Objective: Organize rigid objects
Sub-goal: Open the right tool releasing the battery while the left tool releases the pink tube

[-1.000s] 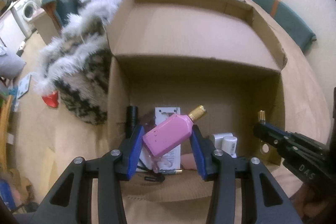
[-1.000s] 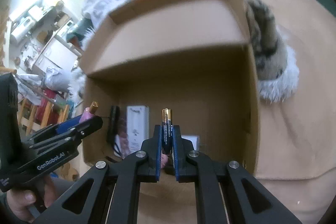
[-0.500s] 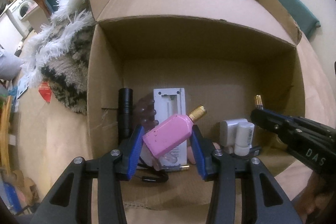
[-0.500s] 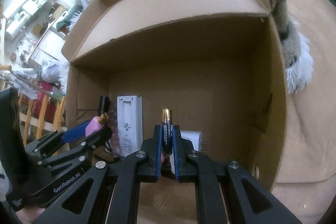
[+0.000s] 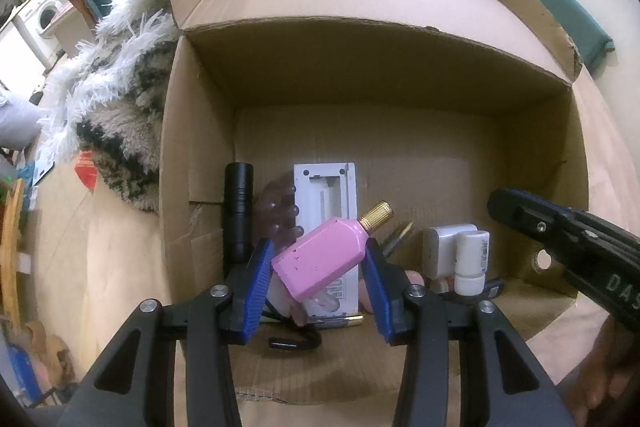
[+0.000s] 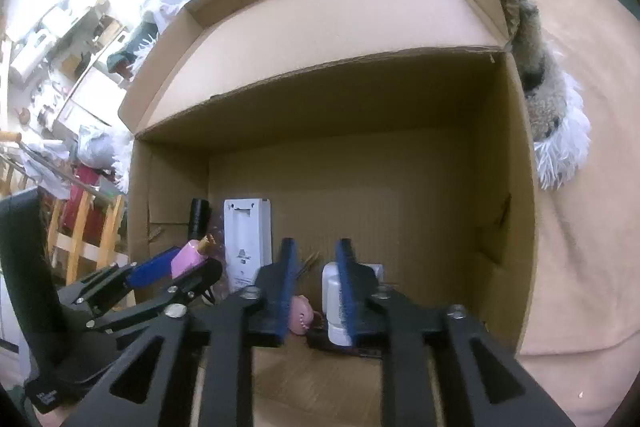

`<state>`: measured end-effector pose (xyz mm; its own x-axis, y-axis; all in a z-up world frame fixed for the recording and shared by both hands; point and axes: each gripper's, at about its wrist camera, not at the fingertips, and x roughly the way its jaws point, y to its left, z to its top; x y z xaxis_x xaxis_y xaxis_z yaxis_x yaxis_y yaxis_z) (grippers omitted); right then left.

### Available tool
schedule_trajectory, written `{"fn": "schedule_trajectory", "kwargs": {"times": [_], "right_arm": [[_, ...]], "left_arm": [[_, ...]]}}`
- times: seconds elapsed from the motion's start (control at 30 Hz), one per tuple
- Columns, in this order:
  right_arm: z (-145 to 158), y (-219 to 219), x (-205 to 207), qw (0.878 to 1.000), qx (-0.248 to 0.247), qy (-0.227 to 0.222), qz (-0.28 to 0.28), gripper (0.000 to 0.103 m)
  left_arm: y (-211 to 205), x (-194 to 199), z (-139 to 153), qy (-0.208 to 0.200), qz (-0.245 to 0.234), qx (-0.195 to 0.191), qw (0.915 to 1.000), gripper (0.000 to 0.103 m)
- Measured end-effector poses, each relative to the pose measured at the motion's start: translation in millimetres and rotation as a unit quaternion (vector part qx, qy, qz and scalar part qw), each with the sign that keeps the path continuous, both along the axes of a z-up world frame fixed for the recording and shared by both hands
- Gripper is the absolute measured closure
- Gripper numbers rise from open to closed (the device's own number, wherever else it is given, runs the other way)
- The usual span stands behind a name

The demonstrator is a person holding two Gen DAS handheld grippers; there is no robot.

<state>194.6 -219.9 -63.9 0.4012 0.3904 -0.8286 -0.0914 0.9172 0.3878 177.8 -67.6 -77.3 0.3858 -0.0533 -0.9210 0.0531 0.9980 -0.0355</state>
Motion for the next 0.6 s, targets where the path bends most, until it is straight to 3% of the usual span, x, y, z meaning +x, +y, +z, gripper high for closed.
{"fn": "schedule_trajectory", "kwargs": {"times": [0.1, 0.13, 0.2, 0.27, 0.37, 0.5, 0.6], "right_arm": [[2.7, -4.5, -0.3, 1.0, 0.01, -0.004, -0.007, 0.05], [4.2, -5.7, -0.4, 1.0, 0.014, -0.007, -0.008, 0.049], [5.6, -7.0, -0.1, 1.0, 0.019, -0.01, -0.01, 0.047], [7.2, -9.0, -0.1, 1.0, 0.023, -0.013, -0.015, 0.034], [11.3, -11.0, -0.4, 0.999, 0.026, -0.02, -0.022, 0.029], [15.7, -16.1, 0.3, 0.998, 0.034, -0.03, -0.036, 0.01], [18.3, -19.5, -1.2, 0.998, 0.04, -0.035, -0.042, 0.007]], "left_arm": [[-2.7, -0.4, 0.3, -0.003, -0.005, 0.005, 1.0, 0.062], [-4.4, -1.1, 1.9, -0.006, -0.005, 0.005, 1.0, 0.061], [-5.7, -1.7, 6.0, -0.014, -0.007, 0.003, 0.9999, 0.05], [-6.3, -3.6, 12.1, -0.024, -0.005, 0.004, 0.9997, 0.036], [-7.2, -5.7, 19.4, -0.036, -0.009, 0.006, 0.9993, 0.036], [-3.2, -8.6, 24.6, -0.038, -0.009, 0.007, 0.9992, 0.036], [6.1, -13.6, 33.6, -0.023, 0.005, -0.01, 0.9997, 0.036]]}}
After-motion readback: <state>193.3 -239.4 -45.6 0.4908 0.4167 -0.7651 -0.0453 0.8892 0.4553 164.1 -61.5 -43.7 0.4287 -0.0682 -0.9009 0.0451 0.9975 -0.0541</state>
